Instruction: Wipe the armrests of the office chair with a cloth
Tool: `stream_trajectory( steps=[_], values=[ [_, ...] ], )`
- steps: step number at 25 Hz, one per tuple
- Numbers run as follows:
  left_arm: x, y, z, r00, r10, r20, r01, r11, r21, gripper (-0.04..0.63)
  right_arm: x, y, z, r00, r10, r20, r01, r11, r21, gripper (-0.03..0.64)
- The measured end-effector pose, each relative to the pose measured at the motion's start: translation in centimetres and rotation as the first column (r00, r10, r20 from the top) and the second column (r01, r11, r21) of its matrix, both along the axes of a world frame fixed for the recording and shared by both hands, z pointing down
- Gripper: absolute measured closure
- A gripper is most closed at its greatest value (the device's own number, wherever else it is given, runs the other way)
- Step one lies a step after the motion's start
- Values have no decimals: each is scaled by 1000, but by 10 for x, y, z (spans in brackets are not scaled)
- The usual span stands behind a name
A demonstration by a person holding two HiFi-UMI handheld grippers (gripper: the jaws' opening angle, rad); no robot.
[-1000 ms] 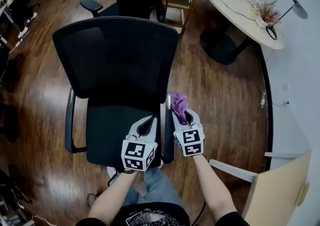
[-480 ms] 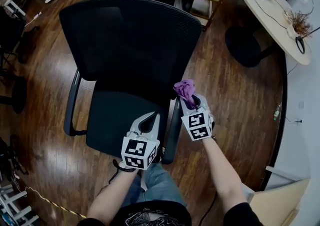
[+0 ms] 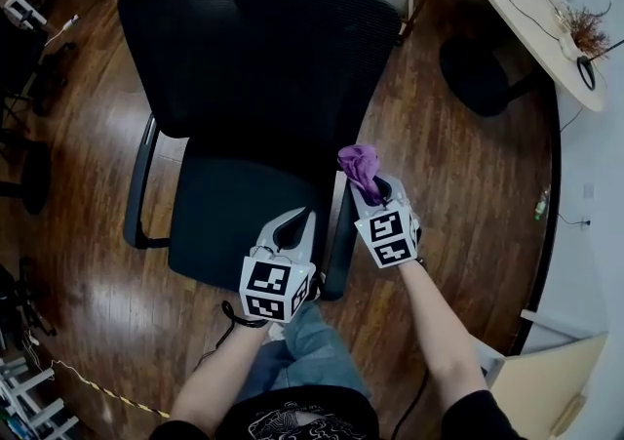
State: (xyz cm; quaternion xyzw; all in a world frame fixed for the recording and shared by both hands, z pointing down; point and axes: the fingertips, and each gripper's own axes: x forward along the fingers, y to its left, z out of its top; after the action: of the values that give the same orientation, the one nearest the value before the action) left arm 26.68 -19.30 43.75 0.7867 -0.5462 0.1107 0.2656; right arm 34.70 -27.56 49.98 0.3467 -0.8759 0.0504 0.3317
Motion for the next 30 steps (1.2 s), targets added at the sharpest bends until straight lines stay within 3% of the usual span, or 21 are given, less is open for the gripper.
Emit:
stream_trajectory(
  steps=[17, 30],
  values=[
    [8, 120, 7, 997, 77, -22, -77, 997, -2, 591, 4, 145, -2, 998, 63, 11, -63, 998, -17, 522],
    [3, 190, -1, 994, 110, -25, -109, 993, 34, 591, -1, 244, 2, 983, 166, 72, -163, 986, -43, 522]
  ],
)
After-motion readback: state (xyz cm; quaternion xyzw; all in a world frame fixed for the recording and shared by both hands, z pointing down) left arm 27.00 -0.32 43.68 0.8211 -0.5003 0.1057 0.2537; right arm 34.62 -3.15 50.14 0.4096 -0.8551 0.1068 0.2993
